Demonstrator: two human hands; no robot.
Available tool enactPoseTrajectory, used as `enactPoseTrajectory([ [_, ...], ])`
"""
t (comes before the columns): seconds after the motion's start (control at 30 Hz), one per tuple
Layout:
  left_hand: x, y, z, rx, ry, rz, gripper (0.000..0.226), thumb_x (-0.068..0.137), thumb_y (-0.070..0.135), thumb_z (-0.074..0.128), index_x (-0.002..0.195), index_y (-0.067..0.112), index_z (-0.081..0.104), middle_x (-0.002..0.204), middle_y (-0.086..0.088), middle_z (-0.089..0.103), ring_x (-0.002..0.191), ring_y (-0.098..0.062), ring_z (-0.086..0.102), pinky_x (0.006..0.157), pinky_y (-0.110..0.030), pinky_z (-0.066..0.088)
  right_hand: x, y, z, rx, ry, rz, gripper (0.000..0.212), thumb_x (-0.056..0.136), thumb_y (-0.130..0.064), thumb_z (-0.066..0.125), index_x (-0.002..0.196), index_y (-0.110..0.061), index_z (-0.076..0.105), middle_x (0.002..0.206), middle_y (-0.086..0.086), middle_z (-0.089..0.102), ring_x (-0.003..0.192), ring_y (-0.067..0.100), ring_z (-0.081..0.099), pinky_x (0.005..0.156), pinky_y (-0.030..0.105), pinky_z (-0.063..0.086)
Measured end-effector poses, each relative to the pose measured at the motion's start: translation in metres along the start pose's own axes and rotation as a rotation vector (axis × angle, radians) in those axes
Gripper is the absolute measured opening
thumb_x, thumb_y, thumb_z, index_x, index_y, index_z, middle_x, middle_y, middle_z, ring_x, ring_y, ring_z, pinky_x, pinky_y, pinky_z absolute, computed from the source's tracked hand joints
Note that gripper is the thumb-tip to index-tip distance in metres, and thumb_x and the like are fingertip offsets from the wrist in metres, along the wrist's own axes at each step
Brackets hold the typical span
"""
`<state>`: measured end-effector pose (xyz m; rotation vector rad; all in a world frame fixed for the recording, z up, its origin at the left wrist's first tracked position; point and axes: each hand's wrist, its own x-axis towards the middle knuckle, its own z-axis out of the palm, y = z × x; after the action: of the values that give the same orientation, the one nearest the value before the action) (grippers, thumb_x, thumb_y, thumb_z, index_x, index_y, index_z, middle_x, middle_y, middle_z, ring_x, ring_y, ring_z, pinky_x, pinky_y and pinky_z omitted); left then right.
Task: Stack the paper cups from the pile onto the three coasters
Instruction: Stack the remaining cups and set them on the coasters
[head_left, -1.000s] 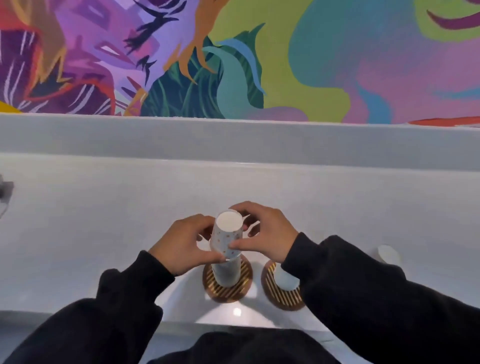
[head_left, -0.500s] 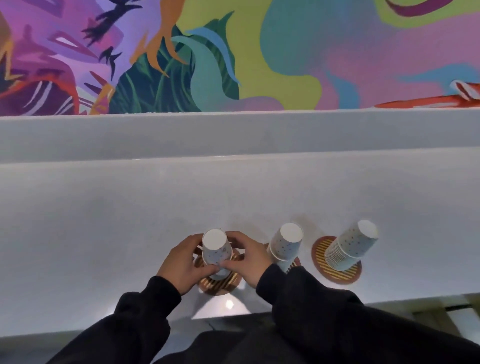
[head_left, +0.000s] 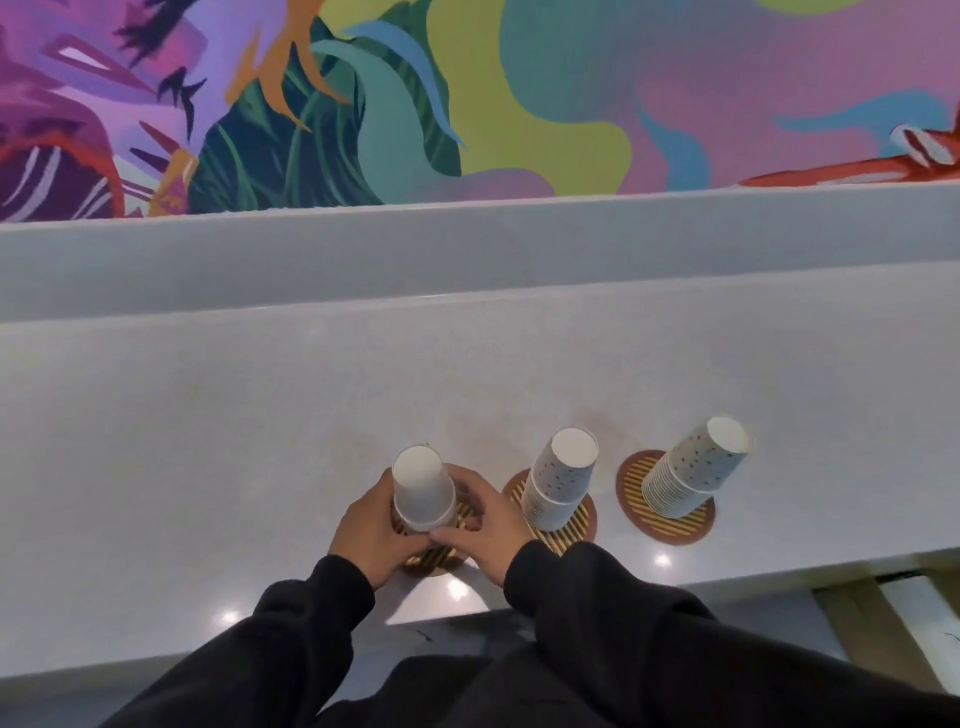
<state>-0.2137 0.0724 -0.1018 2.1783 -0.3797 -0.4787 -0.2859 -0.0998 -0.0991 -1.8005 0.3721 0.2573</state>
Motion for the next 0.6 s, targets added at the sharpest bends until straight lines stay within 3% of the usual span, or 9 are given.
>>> enactPoseTrajectory([
  [0.1,0.002,-0.007,0.006,-0.028,-0.006,-0.059,0.089,0.060,0.036,0.098,0.128,0.037,0.040,0.112,0.026,0.056,0.110,-0.014,0.057,0.100,-0.033,0.050,-0.011,0.012,-0.004,-0.021,0.028,0.090,0.063,0.088,-0.030,0.081,0.140,-0.044,0.049,0.130,-0.030,0.057,0.120,-0.002,0.056,0.110,0.029,0.047],
  [0.23,0.000,-0.018,0.015,-0.015,-0.017,-0.128,0.096,0.056,0.031,0.099,0.131,0.036,0.039,0.125,0.011,0.059,0.120,-0.021,0.058,0.106,-0.041,0.049,-0.036,0.034,-0.027,-0.087,0.242,0.268,0.015,0.090,-0.029,0.079,0.098,-0.028,0.067,0.097,-0.012,0.068,0.091,0.007,0.063,0.097,0.024,0.053],
  [0.37,-0.004,-0.023,0.029,-0.014,0.036,-0.150,0.094,0.054,0.036,0.100,0.131,0.030,0.047,0.130,0.005,0.062,0.120,-0.024,0.060,0.105,-0.044,0.051,-0.044,0.053,-0.055,-0.055,0.518,0.353,0.029,0.084,-0.025,0.084,0.089,-0.021,0.055,0.087,-0.002,0.064,0.085,0.015,0.064,0.094,0.028,0.056],
  [0.43,-0.004,-0.021,0.035,-0.028,0.089,-0.169,0.092,0.054,0.029,0.100,0.133,0.021,0.053,0.131,-0.001,0.065,0.121,-0.029,0.062,0.104,-0.046,0.052,-0.041,0.058,-0.064,-0.028,0.575,0.353,0.038,0.081,-0.020,0.086,0.093,-0.024,0.050,0.094,-0.003,0.063,0.093,0.016,0.065,0.097,0.031,0.057],
  [0.53,-0.005,-0.018,0.043,-0.052,0.139,-0.196,0.088,0.056,0.022,0.100,0.132,0.016,0.057,0.130,-0.005,0.067,0.121,-0.031,0.063,0.102,-0.045,0.053,-0.031,0.064,-0.074,0.059,0.485,0.282,0.071,0.073,-0.012,0.092,0.122,-0.036,0.046,0.124,-0.016,0.057,0.121,0.011,0.057,0.110,0.039,0.047],
  [0.6,-0.008,-0.014,0.046,-0.065,0.166,-0.210,0.086,0.056,0.021,0.100,0.130,0.016,0.057,0.129,-0.005,0.067,0.119,-0.030,0.063,0.100,-0.041,0.053,-0.023,0.068,-0.076,-0.010,0.420,0.243,0.088,0.069,-0.017,0.095,0.135,-0.041,0.042,0.139,-0.017,0.053,0.133,0.012,0.051,0.115,0.043,0.044],
])
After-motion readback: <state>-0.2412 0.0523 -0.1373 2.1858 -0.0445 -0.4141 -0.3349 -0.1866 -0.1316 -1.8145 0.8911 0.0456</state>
